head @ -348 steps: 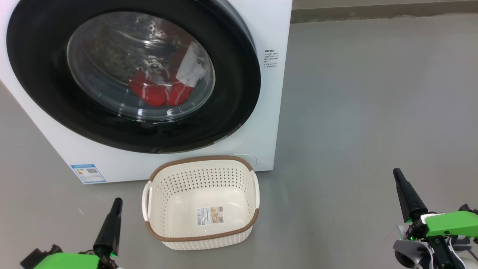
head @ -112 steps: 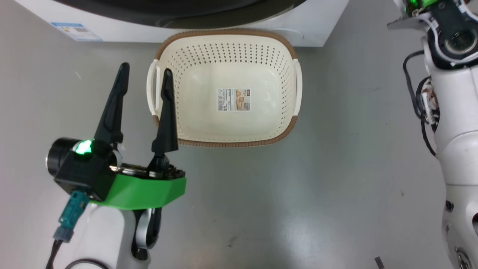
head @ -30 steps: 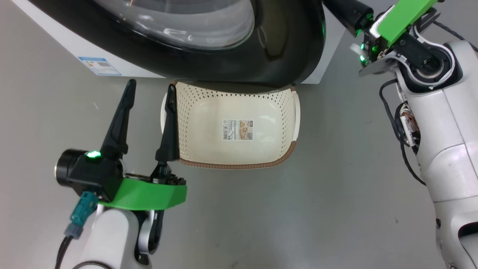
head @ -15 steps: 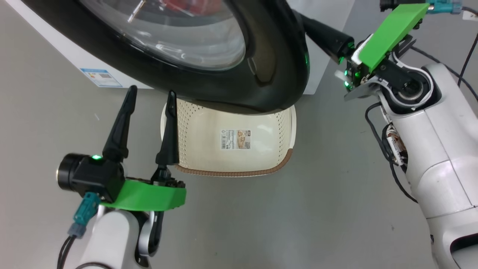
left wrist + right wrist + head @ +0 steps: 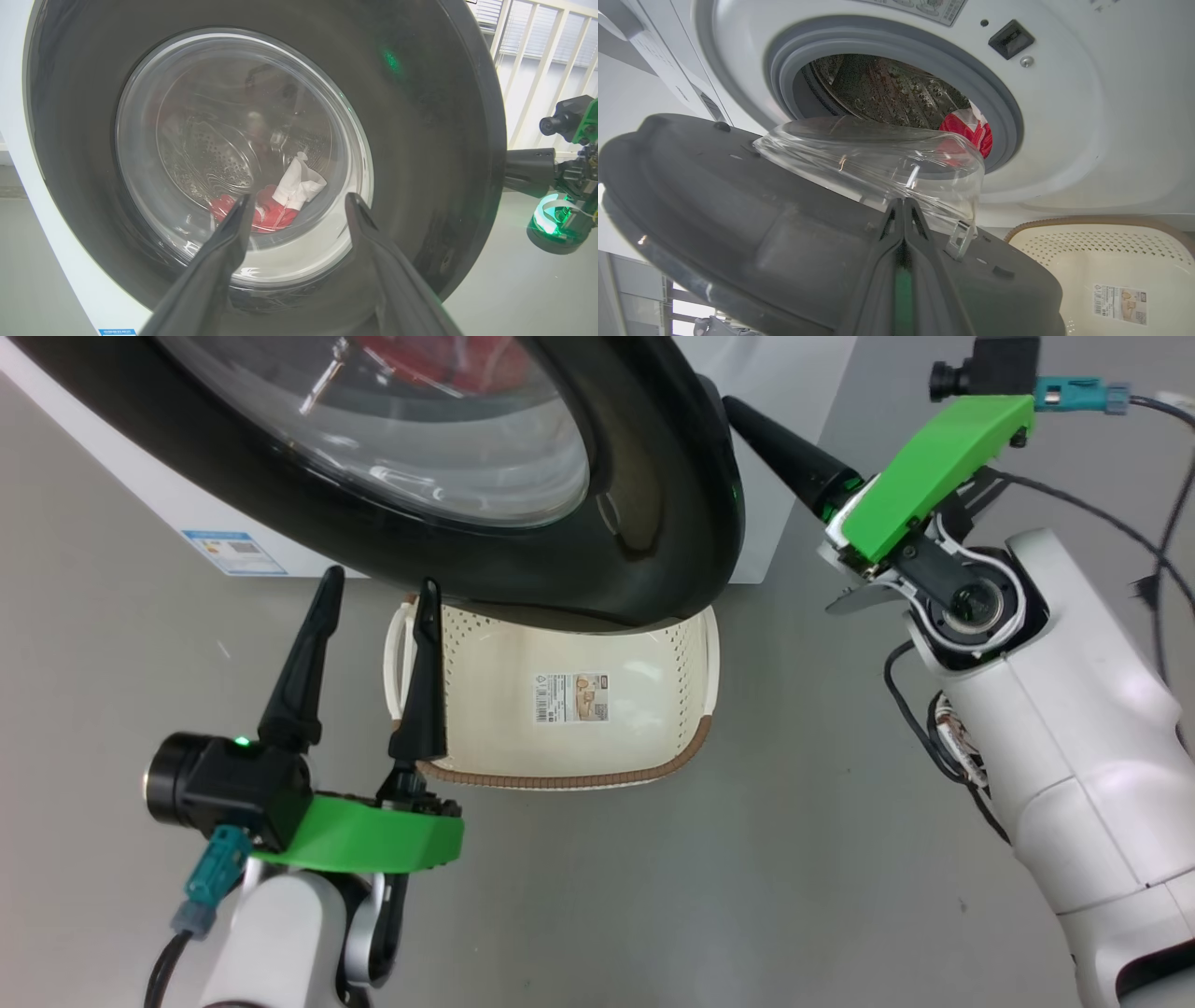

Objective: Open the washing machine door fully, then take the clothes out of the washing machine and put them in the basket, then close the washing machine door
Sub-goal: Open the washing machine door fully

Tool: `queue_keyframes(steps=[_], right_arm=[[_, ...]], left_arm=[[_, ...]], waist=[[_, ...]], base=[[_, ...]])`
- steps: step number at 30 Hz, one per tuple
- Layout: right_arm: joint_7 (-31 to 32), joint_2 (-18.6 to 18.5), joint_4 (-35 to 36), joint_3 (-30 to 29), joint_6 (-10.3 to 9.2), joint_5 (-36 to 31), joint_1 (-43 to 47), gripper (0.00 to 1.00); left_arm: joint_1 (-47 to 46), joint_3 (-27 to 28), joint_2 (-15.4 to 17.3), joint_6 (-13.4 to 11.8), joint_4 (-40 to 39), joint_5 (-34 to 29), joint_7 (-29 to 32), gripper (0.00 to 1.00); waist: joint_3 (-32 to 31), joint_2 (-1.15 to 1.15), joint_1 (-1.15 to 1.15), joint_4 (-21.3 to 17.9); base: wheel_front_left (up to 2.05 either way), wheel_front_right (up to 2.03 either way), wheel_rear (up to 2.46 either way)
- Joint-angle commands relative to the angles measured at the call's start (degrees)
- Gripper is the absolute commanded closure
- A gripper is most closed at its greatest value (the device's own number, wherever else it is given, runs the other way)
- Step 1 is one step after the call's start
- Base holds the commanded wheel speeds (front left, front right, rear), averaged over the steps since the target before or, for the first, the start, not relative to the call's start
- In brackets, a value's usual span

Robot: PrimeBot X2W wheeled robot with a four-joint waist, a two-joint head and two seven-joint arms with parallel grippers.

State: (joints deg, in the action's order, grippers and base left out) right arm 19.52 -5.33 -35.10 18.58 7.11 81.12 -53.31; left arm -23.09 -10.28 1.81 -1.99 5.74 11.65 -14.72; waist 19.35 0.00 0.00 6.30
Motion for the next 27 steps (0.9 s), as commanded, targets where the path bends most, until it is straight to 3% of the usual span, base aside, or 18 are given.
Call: queue_keyframes(steps=[1,9,17,21,22,27], right_arm=[[-2.54,0.24,2.35,1.18,0.37,-2.72,1.00,0.00],[-15.83,-2.02,6.73,3.95,0.37,-11.26,3.94,0.00],[-31.66,-7.29,6.22,7.95,0.37,-28.21,5.80,0.00],[-34.18,-7.40,4.34,4.50,0.37,-38.39,7.32,0.00],[-34.18,-7.40,4.34,4.50,0.37,-38.39,7.32,0.00],[-34.48,-4.85,8.49,-4.91,0.37,-52.37,11.65,0.00]], left_arm=[[0.68,2.00,1.07,0.17,-1.40,-0.10,-0.28,0.00],[1.17,2.79,1.07,-0.26,-2.28,1.02,-0.28,0.00],[1.81,3.40,1.07,-0.61,-3.32,1.42,-0.28,0.00],[2.36,3.84,1.07,-0.56,-3.84,1.37,-0.28,0.00],[2.36,3.84,1.07,-0.56,-3.84,1.37,-0.28,0.00],[2.93,4.60,1.07,-0.64,-4.65,1.20,-0.28,0.00]], waist=[[0.02,0.00,0.00,-0.24],[0.32,0.00,0.00,-1.63],[1.10,0.00,0.00,-2.47],[1.18,0.00,0.00,-2.68],[1.18,0.00,0.00,-2.68],[1.33,0.00,0.00,-2.90]], base=[[0.00,0.00,0.00],[0.00,0.00,0.00],[0.00,0.00,0.00],[0.00,0.00,0.00],[0.00,0.00,0.00],[0.00,0.00,0.00]])
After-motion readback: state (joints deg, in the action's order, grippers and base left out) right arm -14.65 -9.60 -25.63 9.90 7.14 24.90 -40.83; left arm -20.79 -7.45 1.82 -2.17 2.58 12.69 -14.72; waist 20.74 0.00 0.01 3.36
